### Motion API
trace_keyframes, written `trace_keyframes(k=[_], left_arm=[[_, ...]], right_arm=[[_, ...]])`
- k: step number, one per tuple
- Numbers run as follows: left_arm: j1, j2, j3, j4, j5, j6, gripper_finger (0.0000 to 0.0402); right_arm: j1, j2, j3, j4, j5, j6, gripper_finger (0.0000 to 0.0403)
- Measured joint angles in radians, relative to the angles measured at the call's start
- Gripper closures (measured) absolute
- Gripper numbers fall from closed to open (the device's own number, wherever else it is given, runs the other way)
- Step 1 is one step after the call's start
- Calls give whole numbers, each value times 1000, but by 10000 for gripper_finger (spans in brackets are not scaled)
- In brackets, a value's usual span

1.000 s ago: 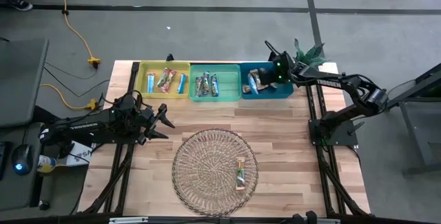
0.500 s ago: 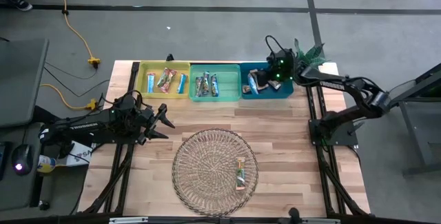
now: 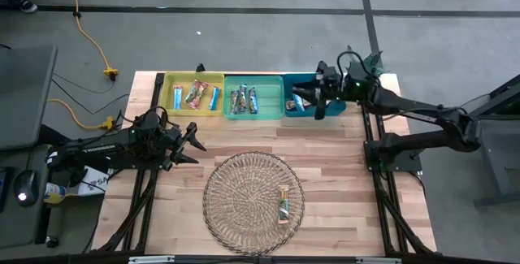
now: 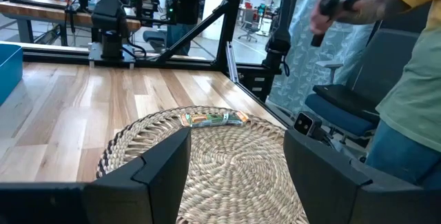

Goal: Pick and place Granola Bars by type
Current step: Put the yellow granola bar into the blue bin

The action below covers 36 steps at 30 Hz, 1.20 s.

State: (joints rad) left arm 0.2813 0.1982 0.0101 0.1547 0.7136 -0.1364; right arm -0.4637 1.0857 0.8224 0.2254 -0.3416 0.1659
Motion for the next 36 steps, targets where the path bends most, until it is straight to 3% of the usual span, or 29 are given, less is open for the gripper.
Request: trace_keyframes(k=[9, 15, 22, 36], left_arm=[[0, 0, 0, 0, 0, 0, 172], [0, 0, 0, -1, 0, 0, 172], [0, 0, 0, 0, 0, 0, 172], [0, 0, 0, 0, 0, 0, 172]], right_arm=[[295, -17, 318, -453, 269, -218, 292], [488, 10, 533, -690, 521, -218, 292], [687, 72, 658, -798, 709, 20, 292], [996, 351, 665, -786, 686, 667, 292]])
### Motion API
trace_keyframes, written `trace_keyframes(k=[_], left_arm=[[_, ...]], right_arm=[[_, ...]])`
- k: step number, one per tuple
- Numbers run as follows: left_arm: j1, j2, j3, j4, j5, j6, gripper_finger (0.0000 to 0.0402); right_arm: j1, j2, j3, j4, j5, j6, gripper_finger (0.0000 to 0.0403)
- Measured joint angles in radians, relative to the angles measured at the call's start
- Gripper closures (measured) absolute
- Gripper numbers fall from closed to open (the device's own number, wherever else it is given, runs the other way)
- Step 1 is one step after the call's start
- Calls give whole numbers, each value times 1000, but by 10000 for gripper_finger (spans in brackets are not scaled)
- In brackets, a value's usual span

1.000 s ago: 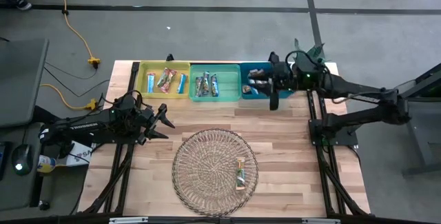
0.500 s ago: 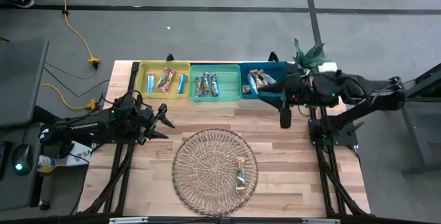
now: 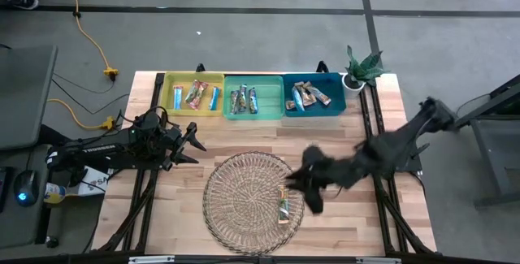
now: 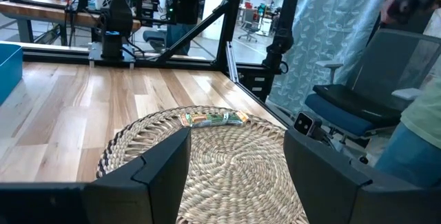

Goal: Pick and place Granola Bars by type
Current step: Put the yellow granola bar into the blue bin

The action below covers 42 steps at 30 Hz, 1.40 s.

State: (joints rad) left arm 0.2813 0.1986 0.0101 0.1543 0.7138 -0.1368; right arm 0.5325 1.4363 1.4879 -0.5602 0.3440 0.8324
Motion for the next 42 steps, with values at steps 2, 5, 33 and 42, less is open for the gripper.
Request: trace_keyframes(k=[2, 5, 33, 42], left_arm=[[0, 0, 0, 0, 0, 0, 172], [0, 0, 0, 0, 0, 0, 172], [0, 0, 0, 0, 0, 0, 172], [0, 0, 0, 0, 0, 0, 172]], right_arm=[[30, 50, 0, 1, -37, 58, 292], [61, 118, 0, 3, -147, 31, 292], [11, 409, -1, -248, -378, -1579, 292], [-26, 443, -32, -265, -551, -1694, 279]])
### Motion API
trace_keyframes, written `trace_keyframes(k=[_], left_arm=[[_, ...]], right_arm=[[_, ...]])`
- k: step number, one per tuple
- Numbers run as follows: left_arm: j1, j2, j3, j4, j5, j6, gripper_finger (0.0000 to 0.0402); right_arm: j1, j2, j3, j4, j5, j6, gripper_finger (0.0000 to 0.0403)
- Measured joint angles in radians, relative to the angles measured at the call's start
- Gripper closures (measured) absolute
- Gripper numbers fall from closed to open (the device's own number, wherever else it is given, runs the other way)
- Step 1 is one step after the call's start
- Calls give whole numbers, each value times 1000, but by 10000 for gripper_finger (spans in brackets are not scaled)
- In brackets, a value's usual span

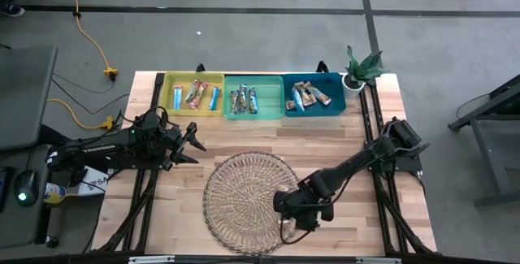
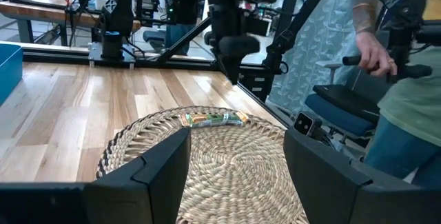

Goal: Pick and place Granola Bars by type
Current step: Put the yellow granola bar into the blue bin

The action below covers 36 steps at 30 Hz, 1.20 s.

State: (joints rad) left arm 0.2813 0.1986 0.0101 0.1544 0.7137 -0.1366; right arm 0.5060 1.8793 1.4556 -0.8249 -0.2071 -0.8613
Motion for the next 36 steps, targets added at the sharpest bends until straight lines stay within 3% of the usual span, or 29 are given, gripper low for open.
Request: trace_keyframes(k=[8, 12, 21, 36], left_arm=[[0, 0, 0, 0, 0, 0, 172], [0, 0, 0, 0, 0, 0, 172], [0, 0, 0, 0, 0, 0, 172], [0, 0, 0, -1, 0, 0, 172]], right_arm=[[-53, 0, -104, 39, 38, -177, 198], [-63, 0, -121, 94, 45, -288, 176], [-63, 0, -216, 363, 48, -437, 174], [-95, 16, -228, 383, 82, -429, 174]])
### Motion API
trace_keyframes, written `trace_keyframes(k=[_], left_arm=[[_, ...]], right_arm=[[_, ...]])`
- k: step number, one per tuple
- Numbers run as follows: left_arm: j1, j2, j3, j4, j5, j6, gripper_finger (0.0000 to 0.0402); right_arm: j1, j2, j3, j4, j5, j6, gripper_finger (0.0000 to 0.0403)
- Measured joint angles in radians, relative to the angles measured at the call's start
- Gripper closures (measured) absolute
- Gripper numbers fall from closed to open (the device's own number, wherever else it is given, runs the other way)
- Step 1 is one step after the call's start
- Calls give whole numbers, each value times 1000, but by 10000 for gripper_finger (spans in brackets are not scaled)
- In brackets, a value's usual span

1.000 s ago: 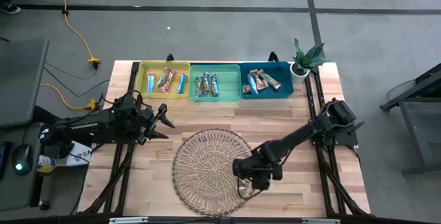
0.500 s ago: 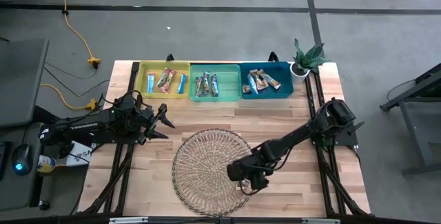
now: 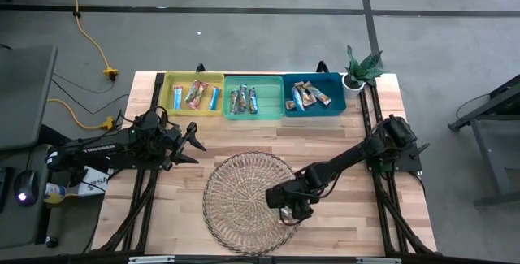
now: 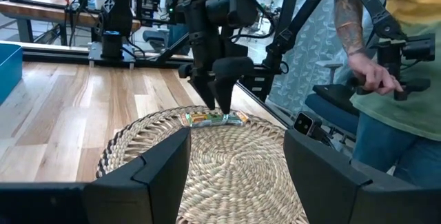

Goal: Pick and place Granola Bars by type
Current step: Put the yellow granola bar into the blue bin

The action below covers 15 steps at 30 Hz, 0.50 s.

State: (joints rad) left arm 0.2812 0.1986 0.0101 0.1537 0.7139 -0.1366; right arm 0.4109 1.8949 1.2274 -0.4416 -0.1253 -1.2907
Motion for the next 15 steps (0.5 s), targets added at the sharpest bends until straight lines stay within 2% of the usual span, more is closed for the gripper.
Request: trace_keyframes(k=[15], left_arm=[[0, 0, 0, 0, 0, 0, 172]], right_arm=[[-47, 70, 3, -17, -44, 64, 182]])
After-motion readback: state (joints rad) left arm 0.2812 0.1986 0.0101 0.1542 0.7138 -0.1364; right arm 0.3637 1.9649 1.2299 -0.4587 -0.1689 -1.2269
